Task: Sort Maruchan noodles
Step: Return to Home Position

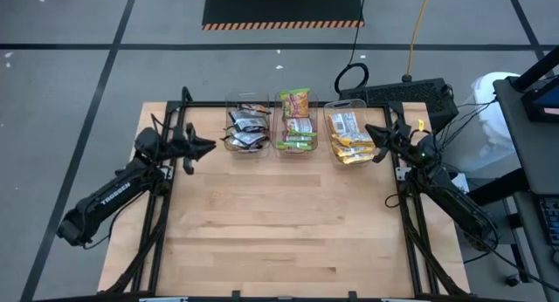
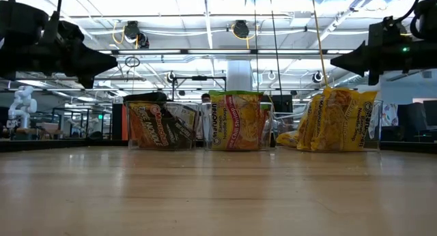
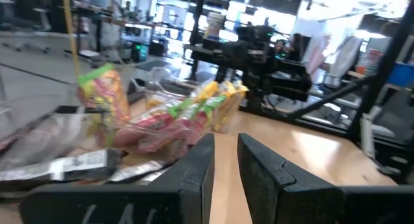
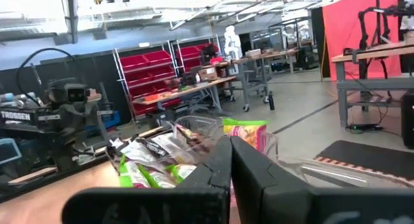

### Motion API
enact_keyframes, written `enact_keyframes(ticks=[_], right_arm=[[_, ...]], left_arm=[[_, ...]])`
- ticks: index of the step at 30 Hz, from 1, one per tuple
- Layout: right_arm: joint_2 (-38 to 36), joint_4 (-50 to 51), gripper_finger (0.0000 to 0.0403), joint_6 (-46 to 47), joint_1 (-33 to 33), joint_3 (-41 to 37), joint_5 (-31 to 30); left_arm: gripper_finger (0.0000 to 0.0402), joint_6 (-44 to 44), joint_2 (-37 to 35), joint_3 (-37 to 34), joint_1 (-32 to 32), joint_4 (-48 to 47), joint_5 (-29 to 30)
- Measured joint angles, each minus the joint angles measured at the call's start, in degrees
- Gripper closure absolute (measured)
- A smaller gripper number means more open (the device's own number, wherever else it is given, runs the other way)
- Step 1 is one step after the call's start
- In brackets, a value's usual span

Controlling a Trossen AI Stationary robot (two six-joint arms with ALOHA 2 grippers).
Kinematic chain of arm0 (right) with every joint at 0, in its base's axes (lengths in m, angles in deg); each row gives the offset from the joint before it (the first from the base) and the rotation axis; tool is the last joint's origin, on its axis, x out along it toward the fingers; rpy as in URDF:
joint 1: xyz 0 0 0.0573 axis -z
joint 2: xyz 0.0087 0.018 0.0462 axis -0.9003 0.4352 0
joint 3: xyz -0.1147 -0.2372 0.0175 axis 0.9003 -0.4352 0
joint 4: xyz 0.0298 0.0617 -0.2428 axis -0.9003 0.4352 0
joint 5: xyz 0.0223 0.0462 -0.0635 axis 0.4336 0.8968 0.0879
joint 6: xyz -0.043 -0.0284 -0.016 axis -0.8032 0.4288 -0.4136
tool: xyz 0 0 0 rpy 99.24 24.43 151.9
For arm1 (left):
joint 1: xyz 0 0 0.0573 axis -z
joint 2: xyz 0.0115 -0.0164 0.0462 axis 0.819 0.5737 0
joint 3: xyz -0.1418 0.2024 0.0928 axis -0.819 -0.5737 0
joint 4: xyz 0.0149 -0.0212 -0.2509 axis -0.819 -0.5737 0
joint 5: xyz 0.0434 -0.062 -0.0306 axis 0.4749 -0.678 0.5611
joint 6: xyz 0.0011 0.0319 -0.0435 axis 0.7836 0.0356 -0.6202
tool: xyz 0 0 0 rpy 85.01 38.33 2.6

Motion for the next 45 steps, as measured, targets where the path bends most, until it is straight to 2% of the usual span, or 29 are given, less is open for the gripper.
enact_keyframes(ticks=[6, 13, 16, 24, 36, 40, 45], right_arm=[[0.1, 3.0, 0.0403, 0.7, 0.0, 0.0, 1.6], [1.9, 3.4, 0.0403, 2.9, -1.7, 0.0, 7.3], [3.0, 2.9, 0.0403, 3.3, -4.0, 0.0, 7.8], [7.1, 3.1, 0.0403, 3.4, -13.0, 0.0, 7.7], [11.5, 3.3, 0.0403, 9.0, -28.0, 0.0, 7.7], [12.4, 3.1, 0.0403, 8.9, -31.5, 0.0, 6.9], [12.6, 3.4, 0.0403, 8.9, -33.0, 0.0, 2.8]], left_arm=[[0.0328, 0.2, 0.1, -0.3, 0.4, -0.5, -3.8], [0.0328, 0.4, 0.2, -0.3, 4.1, -0.7, -4.0], [0.0328, 0.4, 0.2, -0.3, 6.3, -0.7, -3.6], [0.0328, -2.4, 0.2, -0.3, 13.9, -0.7, 1.6], [0.0328, -10.3, 0.2, -0.3, 31.5, -2.0, 9.8], [0.0328, -10.5, 0.2, -0.3, 36.4, -4.8, 16.4], [0.0328, -10.5, 0.2, -0.3, 38.5, -5.4, 25.2]])
